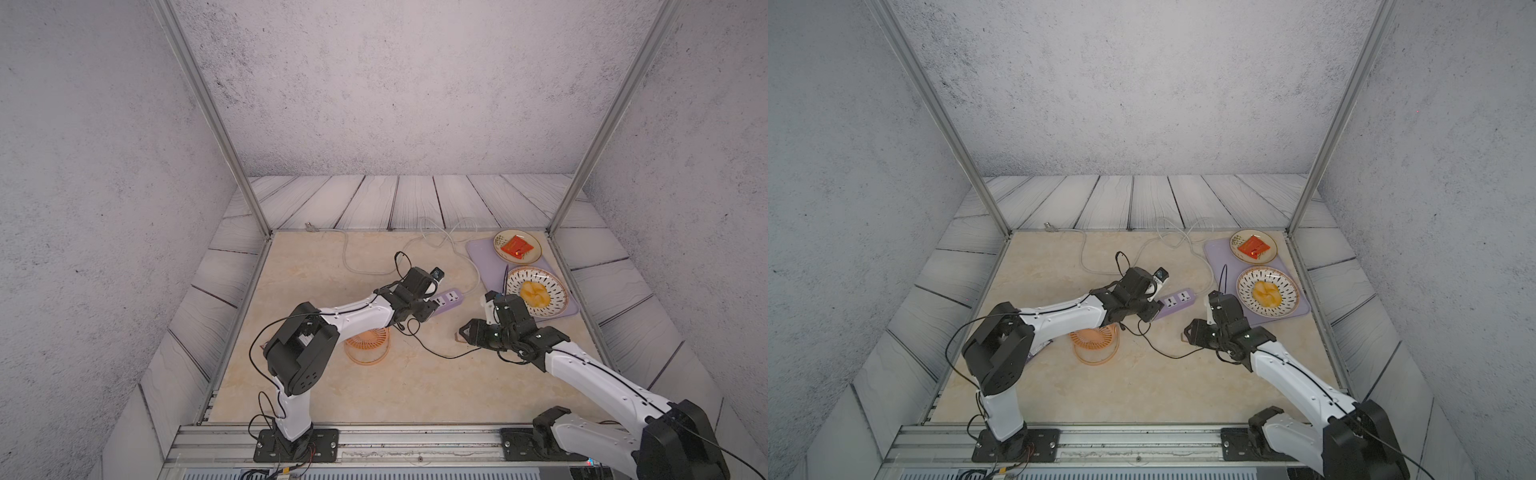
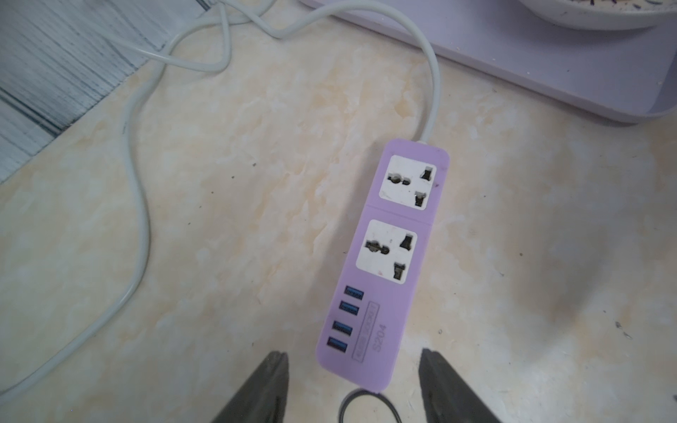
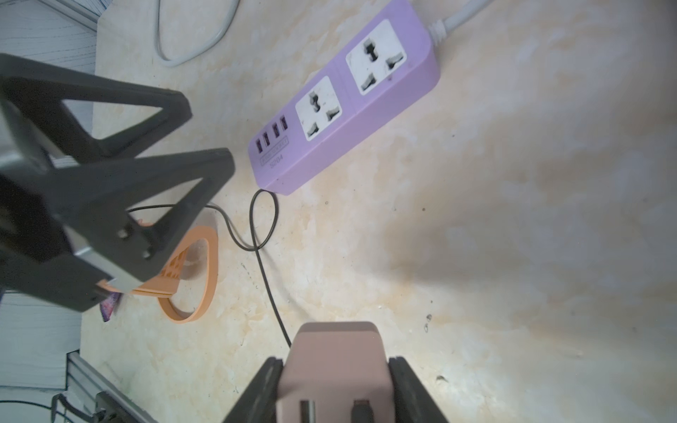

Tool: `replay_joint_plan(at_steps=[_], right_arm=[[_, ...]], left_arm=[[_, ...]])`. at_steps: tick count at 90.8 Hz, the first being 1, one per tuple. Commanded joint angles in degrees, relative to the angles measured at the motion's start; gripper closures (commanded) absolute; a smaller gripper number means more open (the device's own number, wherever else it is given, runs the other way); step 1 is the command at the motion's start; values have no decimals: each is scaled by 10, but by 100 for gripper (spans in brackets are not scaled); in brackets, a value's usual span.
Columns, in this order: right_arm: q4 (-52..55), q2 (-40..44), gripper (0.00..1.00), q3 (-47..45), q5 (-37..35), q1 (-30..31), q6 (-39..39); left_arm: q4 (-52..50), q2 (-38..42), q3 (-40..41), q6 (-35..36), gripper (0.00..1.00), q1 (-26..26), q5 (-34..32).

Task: Unplug the desk fan from the power strip
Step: Adjust the socket at the center of the board, then place the plug at the center of the board.

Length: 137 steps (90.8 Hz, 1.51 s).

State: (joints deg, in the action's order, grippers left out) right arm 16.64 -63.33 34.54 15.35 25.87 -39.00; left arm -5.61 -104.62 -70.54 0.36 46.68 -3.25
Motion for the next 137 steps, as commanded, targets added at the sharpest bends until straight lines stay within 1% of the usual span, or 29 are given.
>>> replay_joint_plan(at_steps=[1, 8, 16, 30, 46, 57, 63, 75, 102, 105, 108, 117, 123, 137], right_arm=[[-56, -21, 90, -15, 48, 1, -36], [-79, -31, 90, -22, 65, 0, -51], [-97, -38, 90, -31, 67, 0, -63], [-152, -62, 88, -50, 89, -5, -90], [-204, -94, 86, -72, 108, -11, -120], [-238, -119, 84, -87, 121, -19, -138], [-253, -129, 79, -94, 125, -22, -145], [-252, -140, 63, -99, 124, -26, -151], [-200, -117, 40, -94, 109, -33, -149], [-191, -113, 33, -92, 109, -34, -149], [-182, -109, 30, -89, 108, -34, -148], [-159, -91, 28, -81, 104, -34, -143], [-124, -74, 28, -70, 96, -35, -134], [-74, -30, 28, -49, 98, -35, -118]], left_arm=[[5, 59, 16, -59, 36, -1, -38], [-8, 86, 28, -81, 35, -1, -49], [-19, 121, 47, -98, 35, 0, -62], [-16, 178, 93, -122, 34, 0, -71], [-39, 217, 121, -139, 33, 0, -79], [-35, 241, 137, -143, 33, 0, -83], [-30, 250, 143, -145, 33, 0, -81], [-28, 258, 146, -146, 33, 0, -78], [-26, 264, 150, -145, 33, 0, -76], [-26, 264, 150, -145, 33, 0, -76], [-25, 265, 151, -145, 33, 0, -77], [-26, 266, 149, -145, 33, -1, -79], [-27, 270, 148, -146, 33, -1, -82], [-29, 283, 148, -148, 32, -2, -103]])
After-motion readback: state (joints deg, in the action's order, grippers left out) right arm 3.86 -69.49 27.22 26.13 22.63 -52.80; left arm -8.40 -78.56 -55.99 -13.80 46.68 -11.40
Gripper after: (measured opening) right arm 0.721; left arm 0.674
